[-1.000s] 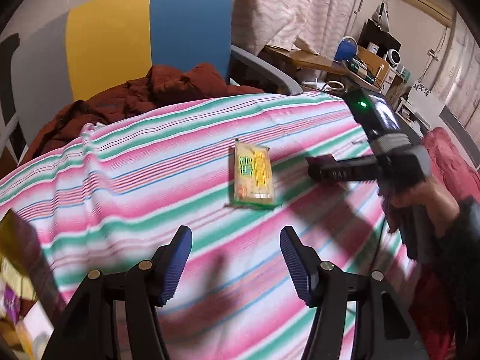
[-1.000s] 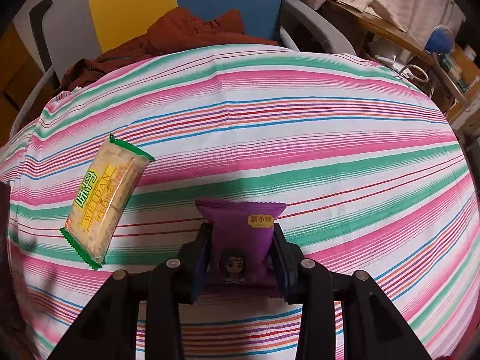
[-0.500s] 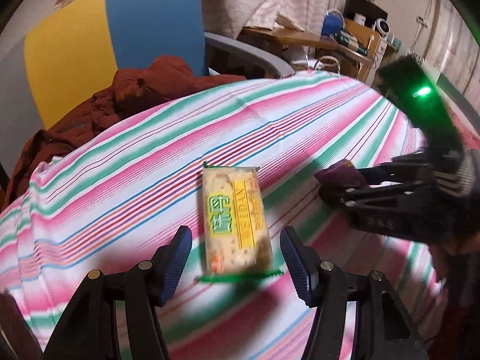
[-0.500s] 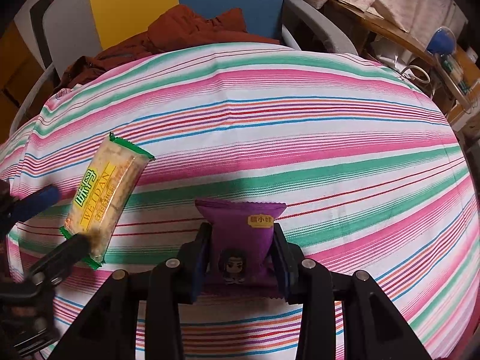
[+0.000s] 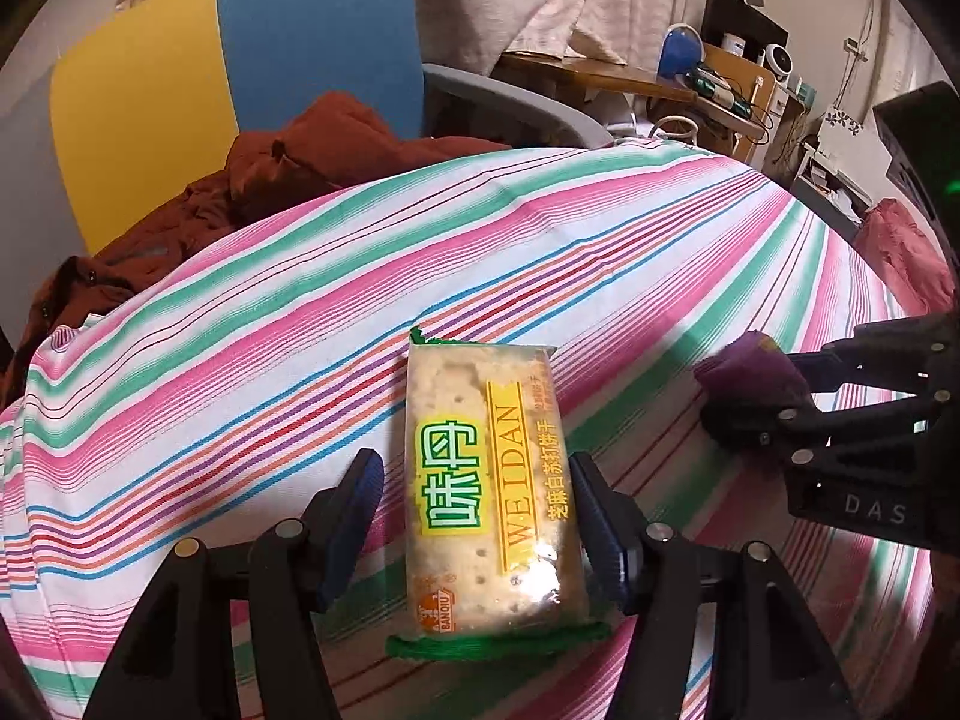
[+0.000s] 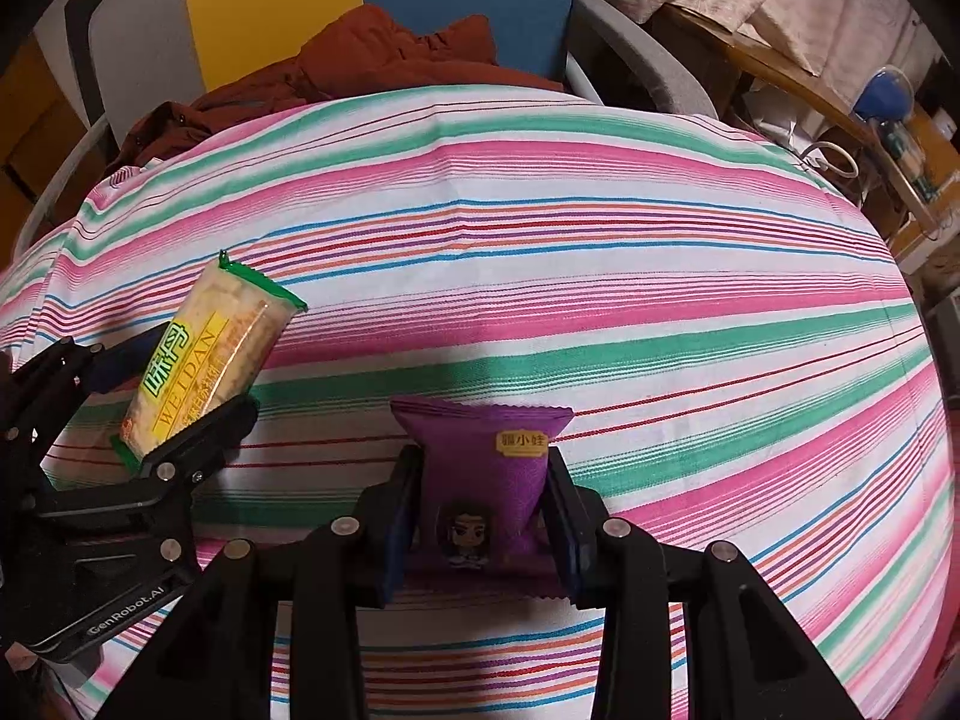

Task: Organize objects
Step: 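Grasp the WEIDAN cracker packet with the left tool while the right tool holds the candy, then carry the cracker packet and purple candy toward the gold tray with both tools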

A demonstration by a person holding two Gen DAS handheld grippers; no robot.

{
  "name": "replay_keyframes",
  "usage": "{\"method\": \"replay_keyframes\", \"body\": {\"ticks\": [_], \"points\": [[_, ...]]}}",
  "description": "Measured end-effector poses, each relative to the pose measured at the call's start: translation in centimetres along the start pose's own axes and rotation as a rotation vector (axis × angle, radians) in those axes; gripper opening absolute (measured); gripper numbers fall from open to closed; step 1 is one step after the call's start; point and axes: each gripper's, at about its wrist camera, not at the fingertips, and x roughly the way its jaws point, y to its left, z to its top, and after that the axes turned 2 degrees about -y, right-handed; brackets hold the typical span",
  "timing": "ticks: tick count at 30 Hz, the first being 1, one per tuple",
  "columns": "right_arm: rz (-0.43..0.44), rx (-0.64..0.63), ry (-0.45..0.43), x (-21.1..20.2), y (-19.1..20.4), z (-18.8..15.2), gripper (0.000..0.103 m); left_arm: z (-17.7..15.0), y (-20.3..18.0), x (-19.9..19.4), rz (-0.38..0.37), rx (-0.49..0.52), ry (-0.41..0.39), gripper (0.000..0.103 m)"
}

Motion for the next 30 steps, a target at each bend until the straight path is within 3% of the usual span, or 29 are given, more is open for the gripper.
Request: {"method": "replay_keyframes", "body": {"ticks": [5,11,16,26,30], "points": [[0.008,-0.001,-0.015,-0.2,0.0,-0.1,0.039,-0.3,0.2,-0.4,0.026,-0.015,-0.006,0.049],[0.029,-0.058,-0.076,-0.5,0.2,-0.6,0.037,-2.4,0.1,-2.3,0.086,-0.032,-0.007,0.048],[0.103,-0.12,-0.094,-0.1,0.6,0.0,0.036,-5.6,0.1,-5.0,0.133,-0.082,-0.015,0.048],[0.216,-0.236,-0.097,-1.0,4.2,-2.1,0.036,-9.5,0.0,-8.4,0.135,-0.132,-0.026,0.048],[0.214,-0.29,-0.102,-1.4,5.6,-3.0,0.036,-10.3,-0.3,-9.3,0.136,-0.132,-0.021,0.047]]}}
